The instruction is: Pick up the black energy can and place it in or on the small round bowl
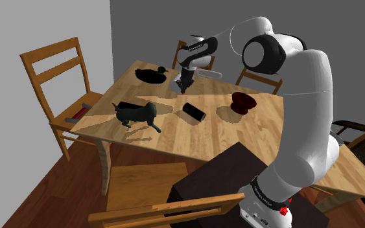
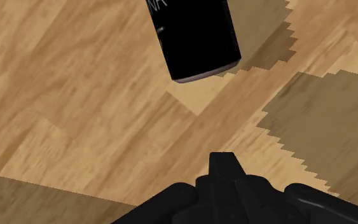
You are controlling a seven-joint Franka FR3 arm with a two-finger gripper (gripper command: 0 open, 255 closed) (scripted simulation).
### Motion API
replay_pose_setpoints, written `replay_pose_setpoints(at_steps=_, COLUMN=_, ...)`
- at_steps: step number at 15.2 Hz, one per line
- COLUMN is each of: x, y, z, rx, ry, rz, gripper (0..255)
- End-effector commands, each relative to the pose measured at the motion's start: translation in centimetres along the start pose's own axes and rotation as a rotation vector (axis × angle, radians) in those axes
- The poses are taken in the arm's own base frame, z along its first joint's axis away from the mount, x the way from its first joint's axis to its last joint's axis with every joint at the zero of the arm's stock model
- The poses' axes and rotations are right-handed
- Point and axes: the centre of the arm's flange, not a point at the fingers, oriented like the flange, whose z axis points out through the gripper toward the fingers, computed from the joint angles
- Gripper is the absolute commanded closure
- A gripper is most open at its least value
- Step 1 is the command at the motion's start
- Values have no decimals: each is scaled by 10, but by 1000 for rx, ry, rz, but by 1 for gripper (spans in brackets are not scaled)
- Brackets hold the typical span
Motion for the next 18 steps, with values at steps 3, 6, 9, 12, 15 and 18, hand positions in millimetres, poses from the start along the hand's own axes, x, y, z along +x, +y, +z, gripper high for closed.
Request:
replay_pose_setpoints(at_steps=3, x=0, y=0, z=0, rx=0, ry=0, rz=0, gripper=0)
replay_pose_setpoints(at_steps=6, x=-35, y=13, z=12, rx=31, ry=-12, rz=-38, gripper=0)
replay_pose_setpoints(at_steps=9, x=-69, y=27, z=24, rx=61, ry=-24, rz=-76, gripper=0)
replay_pose_setpoints(at_steps=12, x=-104, y=42, z=36, rx=92, ry=-35, rz=-114, gripper=0)
replay_pose_setpoints(at_steps=15, x=-120, y=49, z=47, rx=106, ry=-41, rz=-132, gripper=0)
replay_pose_setpoints(at_steps=18, x=-121, y=47, z=63, rx=106, ry=-41, rz=-132, gripper=0)
